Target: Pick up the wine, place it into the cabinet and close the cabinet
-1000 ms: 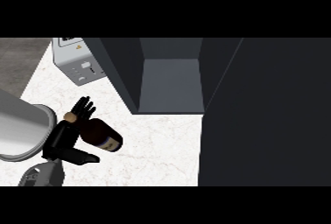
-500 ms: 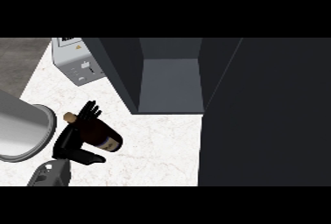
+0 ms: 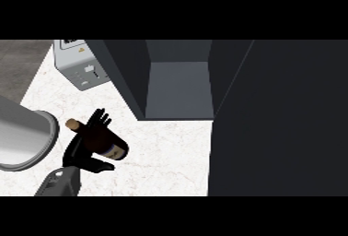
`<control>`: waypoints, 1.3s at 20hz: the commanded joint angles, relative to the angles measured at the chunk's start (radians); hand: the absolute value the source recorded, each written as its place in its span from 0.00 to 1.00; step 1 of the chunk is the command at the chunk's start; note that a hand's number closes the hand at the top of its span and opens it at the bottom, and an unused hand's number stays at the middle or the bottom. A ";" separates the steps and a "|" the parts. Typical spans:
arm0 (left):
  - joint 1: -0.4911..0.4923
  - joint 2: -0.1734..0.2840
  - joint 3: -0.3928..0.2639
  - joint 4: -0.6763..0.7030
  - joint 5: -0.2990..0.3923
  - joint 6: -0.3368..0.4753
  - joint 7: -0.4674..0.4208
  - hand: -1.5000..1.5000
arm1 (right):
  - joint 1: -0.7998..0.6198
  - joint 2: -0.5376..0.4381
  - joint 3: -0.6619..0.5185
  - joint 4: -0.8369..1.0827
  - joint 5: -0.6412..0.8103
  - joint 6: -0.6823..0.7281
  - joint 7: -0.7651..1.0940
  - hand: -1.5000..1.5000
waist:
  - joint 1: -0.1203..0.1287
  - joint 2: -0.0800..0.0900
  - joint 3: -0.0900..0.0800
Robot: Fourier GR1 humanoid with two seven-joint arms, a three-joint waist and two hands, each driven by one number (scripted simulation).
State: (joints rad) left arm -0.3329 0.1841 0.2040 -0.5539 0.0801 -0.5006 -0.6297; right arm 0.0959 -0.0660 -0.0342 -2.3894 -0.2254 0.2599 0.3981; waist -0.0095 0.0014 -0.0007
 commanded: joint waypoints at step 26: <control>0.145 -0.067 -0.032 0.176 -0.041 0.084 -0.374 1.00 | 0.064 0.006 -0.042 0.025 -0.017 0.047 -0.076 0.00 | 0.014 -0.003 0.001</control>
State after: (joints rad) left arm -0.3407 0.1724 0.1730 -0.3704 0.0415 -0.4311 -0.8292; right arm 0.1185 -0.0575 -0.0453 -2.3811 -0.2295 0.2784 0.3739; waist -0.0061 -0.0018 0.0020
